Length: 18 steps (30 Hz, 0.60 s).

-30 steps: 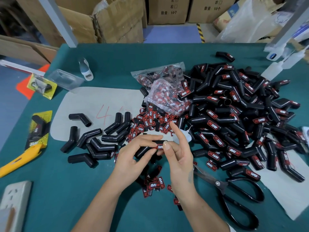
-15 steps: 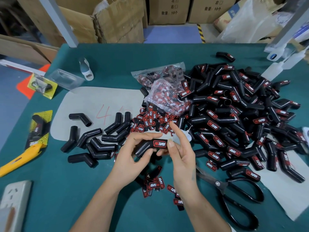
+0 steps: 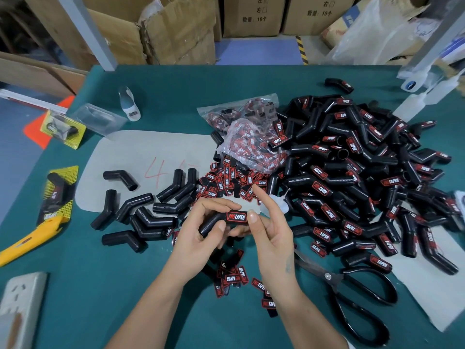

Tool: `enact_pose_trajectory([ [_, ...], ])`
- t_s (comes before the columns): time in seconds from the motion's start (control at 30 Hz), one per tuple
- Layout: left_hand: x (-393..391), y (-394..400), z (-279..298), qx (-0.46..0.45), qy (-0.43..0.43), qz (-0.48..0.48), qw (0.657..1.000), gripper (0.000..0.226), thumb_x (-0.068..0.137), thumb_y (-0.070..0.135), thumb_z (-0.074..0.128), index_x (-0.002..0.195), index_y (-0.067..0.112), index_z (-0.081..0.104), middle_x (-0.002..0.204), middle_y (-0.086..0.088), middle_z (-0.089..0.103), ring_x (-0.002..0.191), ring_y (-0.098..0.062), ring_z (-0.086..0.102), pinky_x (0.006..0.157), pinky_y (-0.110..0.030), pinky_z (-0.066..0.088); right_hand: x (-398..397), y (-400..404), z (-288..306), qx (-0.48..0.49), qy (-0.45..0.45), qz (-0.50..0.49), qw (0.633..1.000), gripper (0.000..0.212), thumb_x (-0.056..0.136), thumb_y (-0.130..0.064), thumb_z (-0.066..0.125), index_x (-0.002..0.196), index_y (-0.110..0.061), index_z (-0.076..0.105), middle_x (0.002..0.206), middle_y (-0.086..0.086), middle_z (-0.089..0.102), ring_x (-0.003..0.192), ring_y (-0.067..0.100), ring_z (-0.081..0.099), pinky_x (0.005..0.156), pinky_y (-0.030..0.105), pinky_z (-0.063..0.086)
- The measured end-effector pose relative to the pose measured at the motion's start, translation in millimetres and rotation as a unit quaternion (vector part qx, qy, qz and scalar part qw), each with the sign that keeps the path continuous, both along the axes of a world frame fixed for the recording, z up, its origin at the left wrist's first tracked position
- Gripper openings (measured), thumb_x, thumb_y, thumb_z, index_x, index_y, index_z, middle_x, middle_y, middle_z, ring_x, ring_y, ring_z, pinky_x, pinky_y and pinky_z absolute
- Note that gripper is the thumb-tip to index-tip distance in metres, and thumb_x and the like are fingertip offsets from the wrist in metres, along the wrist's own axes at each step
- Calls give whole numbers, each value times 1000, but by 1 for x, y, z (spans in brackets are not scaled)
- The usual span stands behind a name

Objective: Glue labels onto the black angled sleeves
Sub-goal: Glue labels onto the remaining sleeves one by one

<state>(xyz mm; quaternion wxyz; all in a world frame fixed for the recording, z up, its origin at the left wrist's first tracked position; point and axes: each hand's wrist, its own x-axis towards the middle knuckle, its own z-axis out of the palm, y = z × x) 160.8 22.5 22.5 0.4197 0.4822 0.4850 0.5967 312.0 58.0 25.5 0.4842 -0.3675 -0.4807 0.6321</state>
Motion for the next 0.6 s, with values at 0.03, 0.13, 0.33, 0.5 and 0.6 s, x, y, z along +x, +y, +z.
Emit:
enact_pose_trajectory([
  [0.03,0,0,-1,2,-9,-2,1000,15,98,13,53,113,9,56,124,-9,67,74,-30,56,59,-28,49,0,0,0,7,1,-4,1000,42,105,-31,59,144,-45,55,87,10,79,83,22,78,87,26,57],
  [0.13,-3,3,-3,5,-14,1,1000,20,100,13,55,118,6,57,126,-13,65,78,-27,60,62,-31,52,0,0,-3,68,-51,-35,996,45,102,-29,62,143,-48,55,98,1,75,87,21,76,87,23,56],
  [0.33,-14,1,-4,26,-39,-41,998,34,105,26,63,136,15,53,132,-17,65,93,-27,67,71,-33,55,6,2,-1,335,-222,-120,908,26,97,-14,71,123,-18,75,94,-6,68,88,14,65,85,21,50],
  [0.5,-30,5,-6,26,38,1,999,43,109,35,51,147,14,51,143,-15,61,134,-37,57,109,-42,49,41,25,23,442,-231,-285,819,18,96,-7,74,114,-8,72,100,-6,70,95,2,63,85,20,49],
  [0.6,-46,11,-14,-24,253,156,954,27,107,28,53,131,31,65,133,18,64,125,-12,61,105,-26,47,76,60,30,365,-280,-383,801,19,99,-9,74,118,-8,72,106,-5,66,99,-9,57,84,18,48],
])
